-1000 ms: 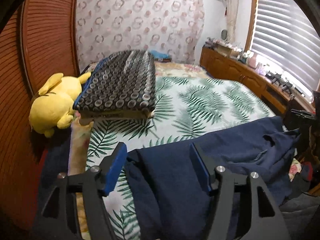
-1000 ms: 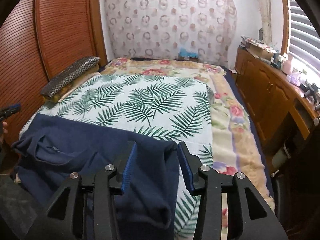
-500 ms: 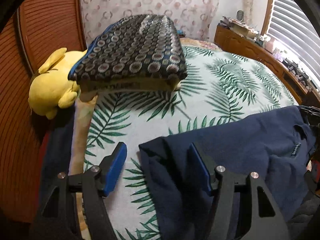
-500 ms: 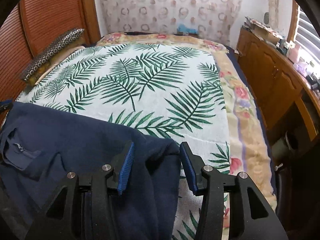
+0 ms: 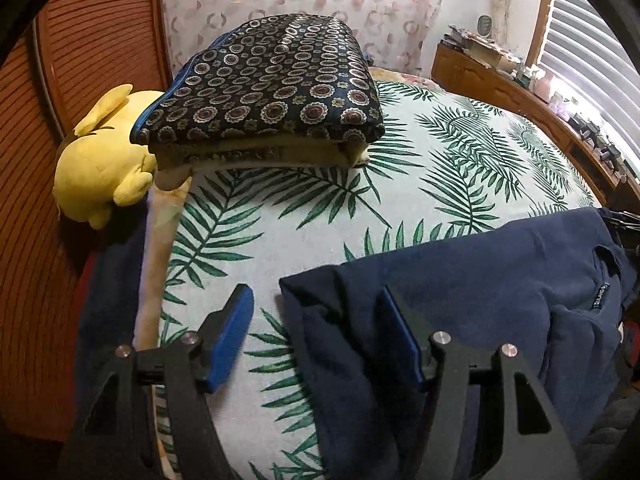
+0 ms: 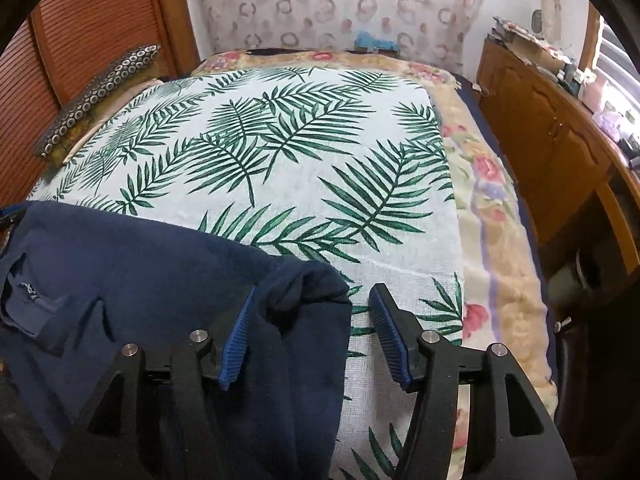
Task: Fold small clothes
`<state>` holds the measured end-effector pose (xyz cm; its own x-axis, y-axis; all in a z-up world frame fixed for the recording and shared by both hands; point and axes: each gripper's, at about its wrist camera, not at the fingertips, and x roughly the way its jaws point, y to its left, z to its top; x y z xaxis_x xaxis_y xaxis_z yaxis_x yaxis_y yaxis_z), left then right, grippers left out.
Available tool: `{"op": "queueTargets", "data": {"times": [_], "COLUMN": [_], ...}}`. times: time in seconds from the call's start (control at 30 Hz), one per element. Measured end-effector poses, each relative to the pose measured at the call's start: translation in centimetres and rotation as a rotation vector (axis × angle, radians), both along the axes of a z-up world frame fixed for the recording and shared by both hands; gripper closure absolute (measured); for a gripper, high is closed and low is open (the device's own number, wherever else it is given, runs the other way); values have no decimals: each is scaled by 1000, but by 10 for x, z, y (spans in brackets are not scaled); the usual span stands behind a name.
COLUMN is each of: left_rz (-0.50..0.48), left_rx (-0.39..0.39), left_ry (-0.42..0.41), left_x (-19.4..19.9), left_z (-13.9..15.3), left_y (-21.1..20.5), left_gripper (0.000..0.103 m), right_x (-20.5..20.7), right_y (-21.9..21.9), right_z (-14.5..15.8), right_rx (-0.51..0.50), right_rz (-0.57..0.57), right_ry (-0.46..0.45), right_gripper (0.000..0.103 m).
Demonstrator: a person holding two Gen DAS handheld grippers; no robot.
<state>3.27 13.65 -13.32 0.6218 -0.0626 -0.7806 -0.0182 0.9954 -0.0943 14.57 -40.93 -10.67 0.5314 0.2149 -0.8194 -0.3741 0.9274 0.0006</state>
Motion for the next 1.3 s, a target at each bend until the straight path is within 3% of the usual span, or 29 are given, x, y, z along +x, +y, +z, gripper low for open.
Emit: {"op": "queueTargets", "data": {"times": [0.07,0.17,0.23,0.27,0.3,0.33,0.37,0.5,0.73,1.1,1.3], "left_rz": [0,-43,-58,-60,-64,-69,-86,-121,-149,-222,-232], "left_rx": [-5,-31,-26,-29,-32,-32,-50,-64,-104,-167,-128], "left_ry": [0,-10,-14,-16,-17,-18,-12,-90,-299,-547,-657], "left_x": [-1,-5,-7,-8,-9,-11,-14,-39,-92,-126,-130], "left_z": [0,1,2,3,3,4,5,31,108,221,281], "left_y": [-1,-8,-13,-14,-16,-17,-20,-35,-49,-66,-66], "left_gripper": [39,44,60,65,76,90,95,97,97,97,97], "right_x": [0,-3,-6,-8,-10,-14,-17,-37,-89,-161,-183], "right_y": [1,3,4,5,7,8,10,8,-4,-28,-32], "right_z": [0,0,0,1,1,2,3,19,75,188,255], "right_rx": [-1,16,17,32,38,33,30,81,191,259,257], "right_rz": [12,43,51,62,72,75,76,69,56,77,99], "right_ry": [1,-2,-9,-7,-10,-20,-30,-97,-245,-447,-566], "right_gripper": [45,59,65,76,84,85,88,94,96,97,97]}}
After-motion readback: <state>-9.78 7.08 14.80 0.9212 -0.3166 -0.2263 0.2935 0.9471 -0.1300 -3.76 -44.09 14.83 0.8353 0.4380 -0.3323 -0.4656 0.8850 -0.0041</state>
